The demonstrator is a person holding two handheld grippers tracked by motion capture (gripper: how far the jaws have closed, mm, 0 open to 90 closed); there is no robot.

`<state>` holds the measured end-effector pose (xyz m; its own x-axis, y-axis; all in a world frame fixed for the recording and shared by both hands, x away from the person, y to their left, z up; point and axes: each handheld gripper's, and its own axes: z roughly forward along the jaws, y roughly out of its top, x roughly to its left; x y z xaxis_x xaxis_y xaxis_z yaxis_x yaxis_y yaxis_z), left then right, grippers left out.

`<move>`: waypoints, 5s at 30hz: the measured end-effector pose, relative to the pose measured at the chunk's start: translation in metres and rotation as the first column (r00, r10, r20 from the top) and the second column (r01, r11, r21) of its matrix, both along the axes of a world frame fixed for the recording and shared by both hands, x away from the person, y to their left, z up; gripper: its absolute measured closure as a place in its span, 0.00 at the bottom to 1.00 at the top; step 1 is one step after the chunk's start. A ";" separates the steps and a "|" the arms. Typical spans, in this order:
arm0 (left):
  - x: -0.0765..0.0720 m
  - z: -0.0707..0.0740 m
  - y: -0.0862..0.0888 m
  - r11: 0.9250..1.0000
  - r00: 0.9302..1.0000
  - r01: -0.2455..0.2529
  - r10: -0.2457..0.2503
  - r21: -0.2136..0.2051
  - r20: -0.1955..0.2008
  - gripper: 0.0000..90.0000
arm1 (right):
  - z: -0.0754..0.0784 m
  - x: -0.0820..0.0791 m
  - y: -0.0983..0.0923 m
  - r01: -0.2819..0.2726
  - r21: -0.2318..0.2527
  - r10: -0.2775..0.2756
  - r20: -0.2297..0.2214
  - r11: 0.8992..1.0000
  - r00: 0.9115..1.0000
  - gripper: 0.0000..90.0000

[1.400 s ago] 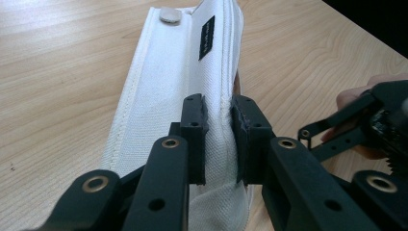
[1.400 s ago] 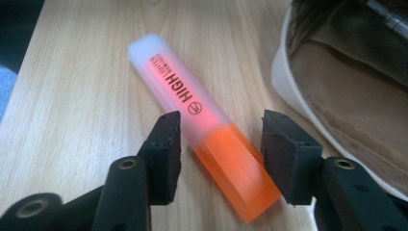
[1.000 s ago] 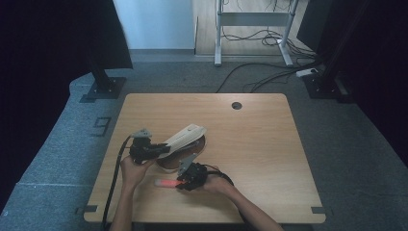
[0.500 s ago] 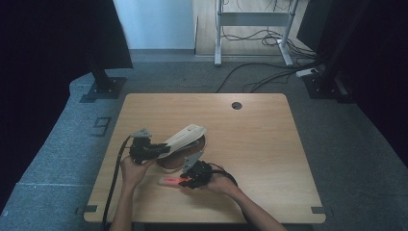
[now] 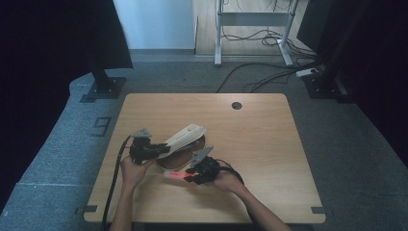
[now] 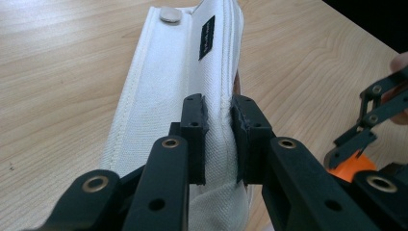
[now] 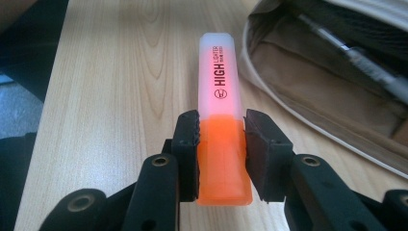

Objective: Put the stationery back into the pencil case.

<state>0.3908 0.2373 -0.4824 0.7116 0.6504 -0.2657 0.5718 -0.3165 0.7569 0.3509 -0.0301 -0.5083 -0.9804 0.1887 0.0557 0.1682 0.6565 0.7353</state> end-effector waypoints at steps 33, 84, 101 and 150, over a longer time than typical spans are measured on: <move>0.000 0.000 0.000 1.000 1.000 0.001 -0.001 0.004 0.002 0.85 | -0.009 0.045 0.008 0.153 -0.035 -0.150 0.063 0.988 0.987 0.73; 0.000 0.000 -0.001 1.000 1.000 0.005 -0.005 0.008 -0.005 0.84 | -0.023 0.065 0.005 0.265 -0.092 -0.256 0.104 0.960 0.961 0.72; -0.002 -0.002 -0.005 1.000 1.000 0.017 -0.017 0.022 -0.015 0.82 | -0.022 0.069 0.015 0.270 -0.073 -0.262 0.108 0.960 0.959 0.75; -0.009 -0.025 -0.027 0.990 0.994 0.107 -0.104 0.088 -0.044 0.39 | -0.011 0.056 -0.027 0.318 -0.001 -0.317 0.052 0.948 0.947 0.40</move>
